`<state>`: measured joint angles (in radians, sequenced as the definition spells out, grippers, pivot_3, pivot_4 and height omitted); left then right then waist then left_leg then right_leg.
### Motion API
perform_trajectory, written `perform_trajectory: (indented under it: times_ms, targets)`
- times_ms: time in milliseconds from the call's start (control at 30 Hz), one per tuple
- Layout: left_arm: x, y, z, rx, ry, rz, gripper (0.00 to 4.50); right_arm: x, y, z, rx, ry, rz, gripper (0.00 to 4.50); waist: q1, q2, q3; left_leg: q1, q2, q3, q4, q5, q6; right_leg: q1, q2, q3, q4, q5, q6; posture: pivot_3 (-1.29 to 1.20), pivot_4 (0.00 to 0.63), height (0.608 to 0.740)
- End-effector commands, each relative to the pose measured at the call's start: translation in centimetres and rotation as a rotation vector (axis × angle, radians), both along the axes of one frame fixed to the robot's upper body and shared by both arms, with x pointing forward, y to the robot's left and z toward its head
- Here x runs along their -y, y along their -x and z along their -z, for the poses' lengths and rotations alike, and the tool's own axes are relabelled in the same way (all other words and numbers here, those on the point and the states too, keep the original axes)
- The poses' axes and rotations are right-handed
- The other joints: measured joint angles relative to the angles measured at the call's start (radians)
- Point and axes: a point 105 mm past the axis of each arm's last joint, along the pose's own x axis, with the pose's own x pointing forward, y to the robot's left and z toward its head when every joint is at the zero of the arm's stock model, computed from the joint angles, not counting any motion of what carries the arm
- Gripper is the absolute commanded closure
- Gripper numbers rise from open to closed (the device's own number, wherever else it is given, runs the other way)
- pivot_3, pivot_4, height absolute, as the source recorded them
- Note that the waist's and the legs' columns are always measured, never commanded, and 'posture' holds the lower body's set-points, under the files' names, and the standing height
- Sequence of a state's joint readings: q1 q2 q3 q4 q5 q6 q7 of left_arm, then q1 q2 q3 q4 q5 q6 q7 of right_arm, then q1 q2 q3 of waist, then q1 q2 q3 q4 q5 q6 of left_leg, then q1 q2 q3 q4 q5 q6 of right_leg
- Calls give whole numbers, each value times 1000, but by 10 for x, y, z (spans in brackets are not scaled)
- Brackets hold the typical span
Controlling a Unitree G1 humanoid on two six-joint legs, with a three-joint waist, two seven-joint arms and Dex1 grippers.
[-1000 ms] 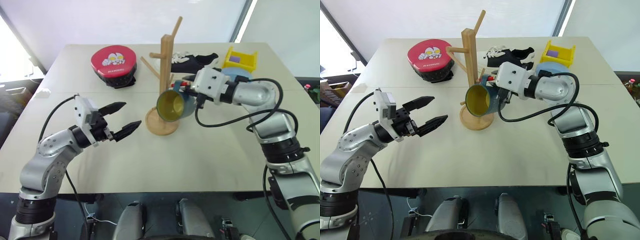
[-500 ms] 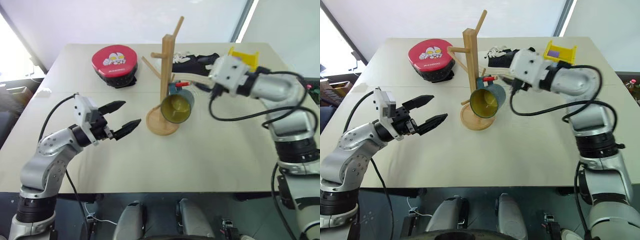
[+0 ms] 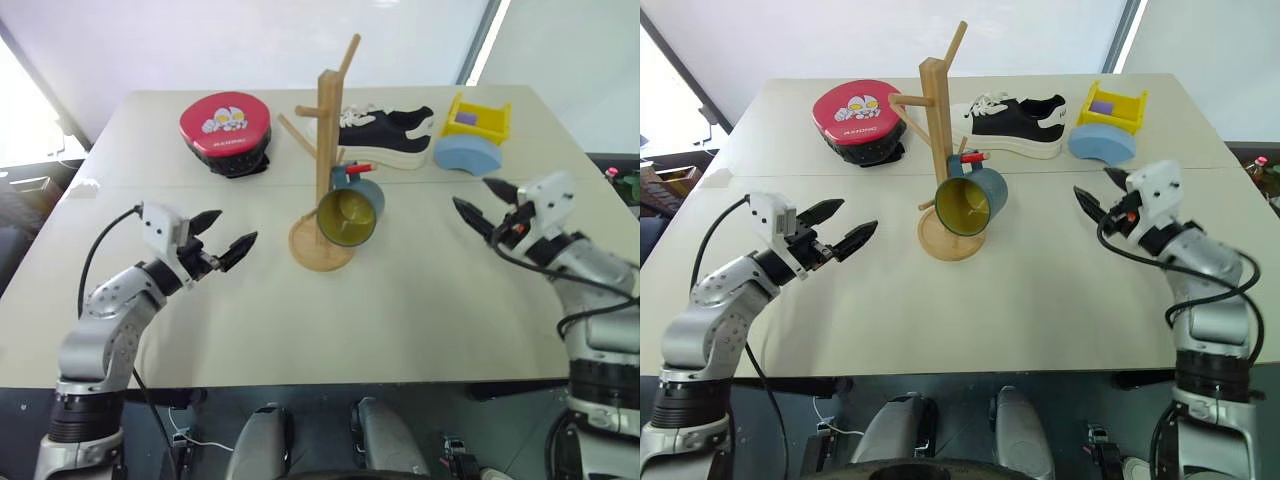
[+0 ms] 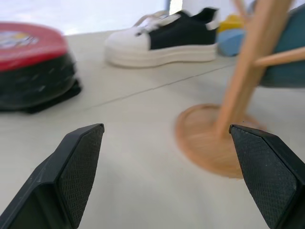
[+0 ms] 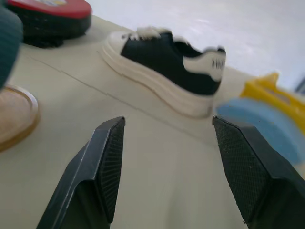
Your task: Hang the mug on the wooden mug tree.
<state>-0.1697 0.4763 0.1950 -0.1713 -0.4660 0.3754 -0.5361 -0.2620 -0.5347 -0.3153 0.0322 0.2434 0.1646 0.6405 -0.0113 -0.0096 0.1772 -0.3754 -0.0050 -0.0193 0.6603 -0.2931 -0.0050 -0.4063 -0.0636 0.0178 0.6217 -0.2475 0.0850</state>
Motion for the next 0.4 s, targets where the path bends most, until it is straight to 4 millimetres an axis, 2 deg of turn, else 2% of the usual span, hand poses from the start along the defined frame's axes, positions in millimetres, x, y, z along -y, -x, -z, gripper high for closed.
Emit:
perform_trajectory:
  times_ms: [33,133,400]
  targets:
    - [-20,-4,-3,43,-16,-116,0,7,2,-1,52,-16,50,1489,0,0,0,0,0,0,0,0,0,0,0,0,0,0,0,0,150,735]
    - [-27,-4,12,18,-20,-157,0,9,2,13,33,-34,76,1489,-1,0,0,0,0,0,1,0,0,-1,0,0,2,0,0,0,150,735]
    - [-31,-5,21,14,17,-170,0,9,-1,16,39,-53,91,1489,0,0,0,1,0,0,2,0,0,-1,0,0,5,0,0,0,150,735]
